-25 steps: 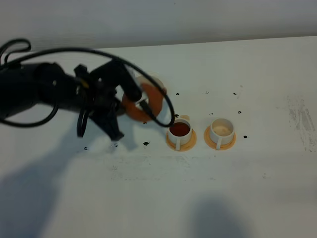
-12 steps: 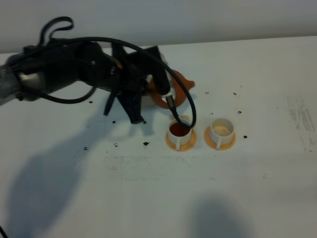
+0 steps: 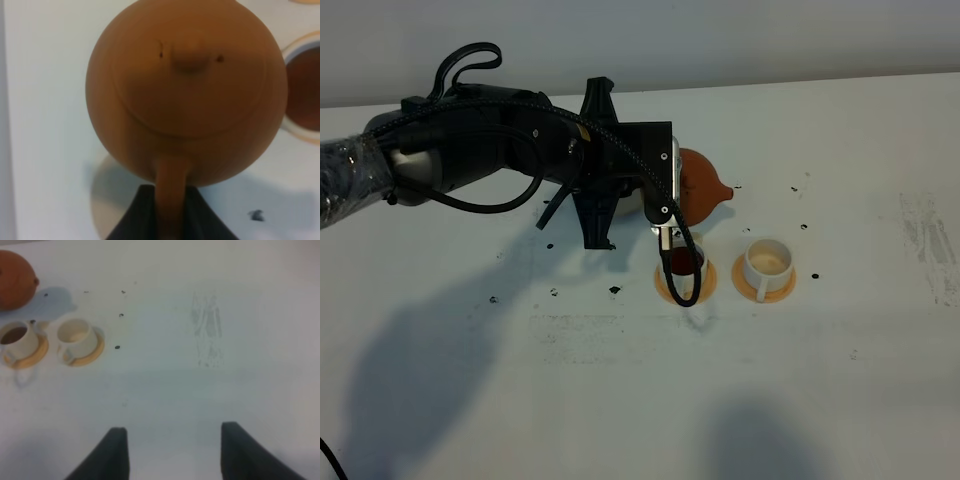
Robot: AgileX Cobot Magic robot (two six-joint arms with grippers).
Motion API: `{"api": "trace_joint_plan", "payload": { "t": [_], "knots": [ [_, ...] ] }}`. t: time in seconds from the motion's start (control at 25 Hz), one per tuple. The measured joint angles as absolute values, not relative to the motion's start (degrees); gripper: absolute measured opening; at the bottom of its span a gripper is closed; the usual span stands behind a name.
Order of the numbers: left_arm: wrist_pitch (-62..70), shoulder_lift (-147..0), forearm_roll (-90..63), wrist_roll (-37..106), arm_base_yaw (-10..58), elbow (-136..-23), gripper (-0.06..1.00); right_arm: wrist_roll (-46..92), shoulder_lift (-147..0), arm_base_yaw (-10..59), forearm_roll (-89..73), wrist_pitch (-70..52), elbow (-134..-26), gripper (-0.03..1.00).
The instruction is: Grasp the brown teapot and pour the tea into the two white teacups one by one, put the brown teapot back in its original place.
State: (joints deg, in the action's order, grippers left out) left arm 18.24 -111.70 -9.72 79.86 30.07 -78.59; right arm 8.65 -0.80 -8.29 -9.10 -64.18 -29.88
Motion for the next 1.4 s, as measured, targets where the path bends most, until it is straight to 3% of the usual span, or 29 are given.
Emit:
{"api": "trace_joint_plan", "payload": {
  "t": [0.56, 1.4],
  "knots": [
    [15.81, -114.37, -9.78, 82.39, 32.44, -82.26, 0.09, 8.65, -0.8, -8.29, -9.1, -64.18, -29.88, 0.42],
    [15.93, -114.55, -9.68, 97.36, 35.26, -82.5, 0.09, 8.65, -0.8, -8.29, -9.1, -64.18, -29.88, 0.42]
  ]
}}
